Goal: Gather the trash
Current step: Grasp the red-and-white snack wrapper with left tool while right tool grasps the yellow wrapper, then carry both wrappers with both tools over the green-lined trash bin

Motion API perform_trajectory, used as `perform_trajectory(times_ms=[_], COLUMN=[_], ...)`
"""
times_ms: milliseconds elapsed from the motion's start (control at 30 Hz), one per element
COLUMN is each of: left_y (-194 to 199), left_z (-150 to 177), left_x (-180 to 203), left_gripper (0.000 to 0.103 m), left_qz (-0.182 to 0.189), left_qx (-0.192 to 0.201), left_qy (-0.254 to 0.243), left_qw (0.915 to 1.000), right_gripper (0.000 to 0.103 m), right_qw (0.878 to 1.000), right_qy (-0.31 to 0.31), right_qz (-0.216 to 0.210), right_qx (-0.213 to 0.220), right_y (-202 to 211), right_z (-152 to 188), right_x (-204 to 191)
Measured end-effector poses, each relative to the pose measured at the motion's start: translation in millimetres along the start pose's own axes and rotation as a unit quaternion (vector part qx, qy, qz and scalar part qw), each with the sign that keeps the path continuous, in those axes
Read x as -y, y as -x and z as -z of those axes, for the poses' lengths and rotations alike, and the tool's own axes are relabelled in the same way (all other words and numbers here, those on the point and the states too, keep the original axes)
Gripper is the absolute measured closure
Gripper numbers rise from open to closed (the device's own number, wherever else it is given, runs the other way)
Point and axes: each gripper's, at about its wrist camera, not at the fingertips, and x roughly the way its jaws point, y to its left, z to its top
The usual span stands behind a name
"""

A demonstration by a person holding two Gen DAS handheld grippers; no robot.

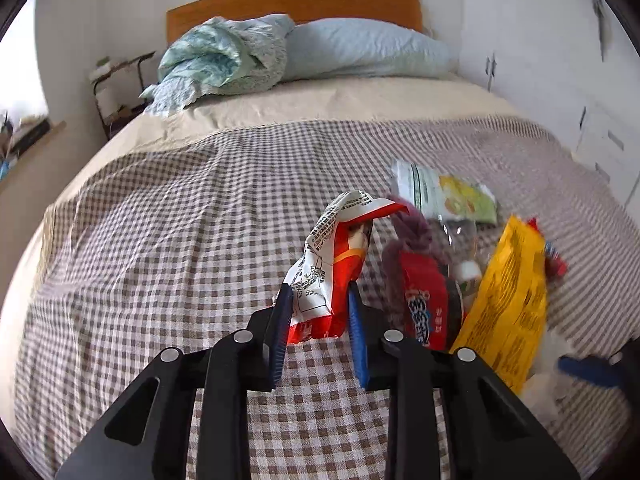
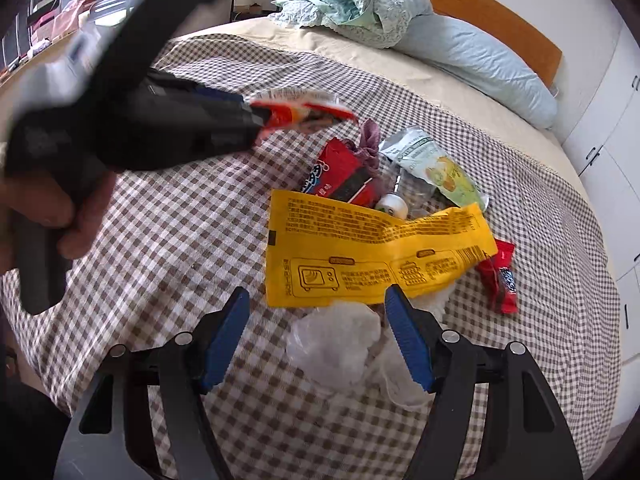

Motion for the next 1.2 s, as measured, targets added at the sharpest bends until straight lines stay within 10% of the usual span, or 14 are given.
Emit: perform_trajectory(times_ms=[233,300,367,500,800,1200], left_y=[43,43,40,39,58,110], left_z=[-8,-5,-4,-4,-11,-14], left_x=[-53,-56,-57,-49,-19,95], left_gripper=[0.087,0.088,0.089,0.094,0.096,0.096], left_qz=[0.030,0.041,0.047,0.041,0.075,0.185], left_qx=[0.045,0.039,0.030,0.024,0.045,0.075], left_qy=[0.107,0.120,0.127,0.122,0.095,-0.013], left_qw=[0.9928,0.9912,0.9903,0.9914,0.9916,0.9797], right_gripper=[0.038,0.075,0.091,0.101,0.102,0.102], right_qw=[0.994,0.993,0.993,0.994,0.973,0.960], right_qy=[0.040,0.046,0.039,-0.031,-0.190,-0.228], right_qz=[0.100,0.112,0.111,0.075,0.039,0.072], right_qx=[-0.012,-0.012,0.013,0.070,0.125,0.146], right_y=[-42,-40,-18,46,140,248], right_z=[-1,-1,-4,-15,10,106], right_x=[-21,-19,-11,39,181,219])
